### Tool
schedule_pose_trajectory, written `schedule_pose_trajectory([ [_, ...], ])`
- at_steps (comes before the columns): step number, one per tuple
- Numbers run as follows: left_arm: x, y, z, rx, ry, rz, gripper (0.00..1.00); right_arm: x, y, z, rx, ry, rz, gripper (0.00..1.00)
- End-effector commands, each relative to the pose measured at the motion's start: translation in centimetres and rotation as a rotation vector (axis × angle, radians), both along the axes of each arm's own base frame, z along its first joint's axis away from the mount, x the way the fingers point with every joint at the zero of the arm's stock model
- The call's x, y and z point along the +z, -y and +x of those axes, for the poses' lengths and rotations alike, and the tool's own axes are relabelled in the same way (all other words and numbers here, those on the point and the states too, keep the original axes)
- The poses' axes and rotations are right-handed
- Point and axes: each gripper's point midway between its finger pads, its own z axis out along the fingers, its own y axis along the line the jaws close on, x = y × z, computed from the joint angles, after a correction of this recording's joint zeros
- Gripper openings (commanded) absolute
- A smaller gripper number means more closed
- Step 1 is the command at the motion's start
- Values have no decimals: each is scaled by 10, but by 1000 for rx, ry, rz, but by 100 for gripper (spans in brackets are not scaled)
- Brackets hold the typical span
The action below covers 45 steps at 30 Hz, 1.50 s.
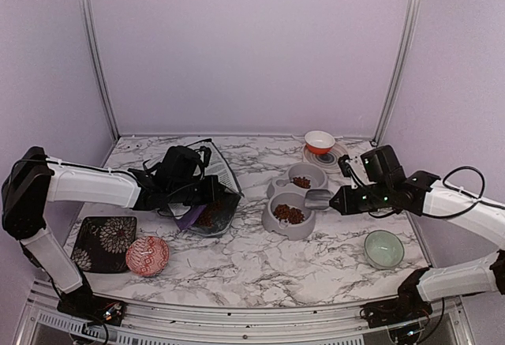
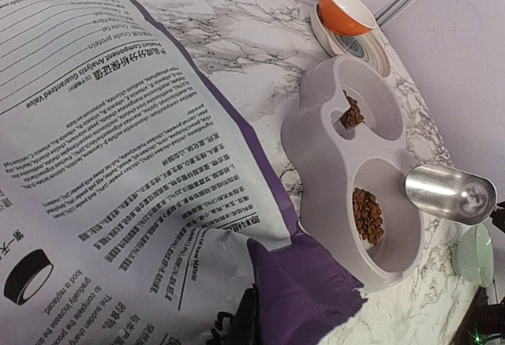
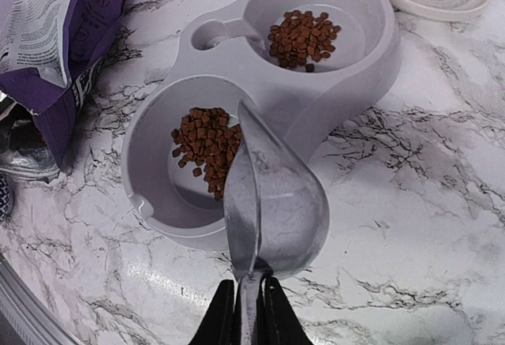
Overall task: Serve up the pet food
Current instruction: Place the pet food in the pet food bowl, then collect the pet food from the pet food bag.
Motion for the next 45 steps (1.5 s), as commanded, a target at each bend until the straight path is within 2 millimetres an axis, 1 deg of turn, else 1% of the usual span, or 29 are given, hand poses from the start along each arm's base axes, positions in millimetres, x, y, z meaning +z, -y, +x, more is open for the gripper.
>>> schedule_pose_trajectory([
  [1,12,1,4,15,36,-24,0,18,-9,8,26,44,7,0],
  [3,12,1,4,17,37,-23,0,19,-13,9,32,48,20,0],
  [8,16,2,8,27,43,-35,0,34,-24,15,61,92,71,0],
  [14,24,13,15,17,53,-54,0,50,-40,20,111,144,144,0],
  [20,31,25,26,10,60,-72,0,65,-59,18,174,186,239,0],
  [23,34,32,32,1,59,-87,0,69,-75,12,217,204,261,0],
  [32,43,50,45,-15,59,-120,0,62,-118,-11,325,209,300,0],
  [37,43,57,50,-16,55,-127,0,57,-141,-12,337,200,316,0],
  [40,42,59,51,-19,51,-123,0,48,-153,-10,337,183,293,0],
  [42,41,58,52,-17,49,-118,0,39,-156,-5,330,164,271,0],
  [43,41,59,52,-18,48,-116,0,32,-166,-13,357,146,260,0],
  [45,37,59,51,-23,41,-113,0,22,-173,-14,369,134,242,0],
])
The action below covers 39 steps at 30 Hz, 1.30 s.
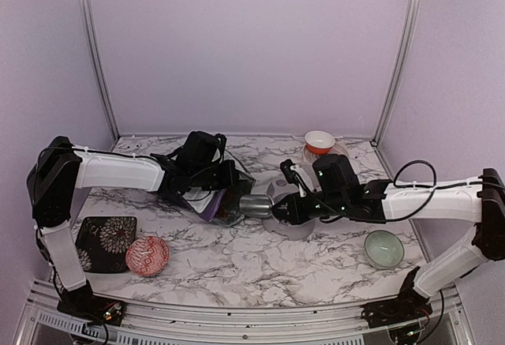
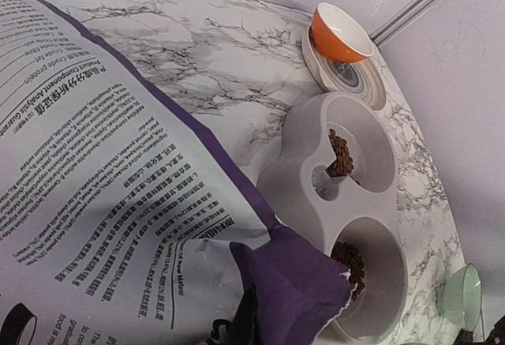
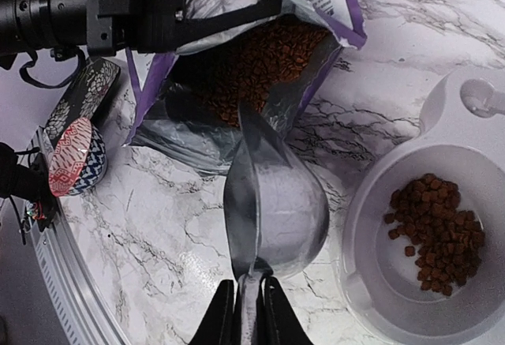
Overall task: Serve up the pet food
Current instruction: Collect the pet food from the pet food bag.
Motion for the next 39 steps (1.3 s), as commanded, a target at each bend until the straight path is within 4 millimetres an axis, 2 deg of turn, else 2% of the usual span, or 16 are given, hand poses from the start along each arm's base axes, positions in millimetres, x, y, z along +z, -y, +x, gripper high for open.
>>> schedule_pose_trajectory([
  [1,26,17,6,-36,44,-75,0,12,-28,5,14,42,26,0],
  [3,21,16,6,-34,34,-74,0,2,-37,6,21,27,-2,0],
  [7,15,15,3,-33,19,-69,0,-4,-50,12,12,22,-40,0],
  [14,4,10,0,-28,5,-54,0,-27,-45,27,-88,-8,-139,0],
  [22,3,9,0,-30,12,-45,0,-53,-38,25,-122,-78,-227,0],
  [31,-1,10,-2,-39,1,-47,0,-83,-48,21,-123,-187,-250,0],
  [39,-5,11,-4,-45,-10,-46,0,-94,-54,20,-133,-234,-240,0],
])
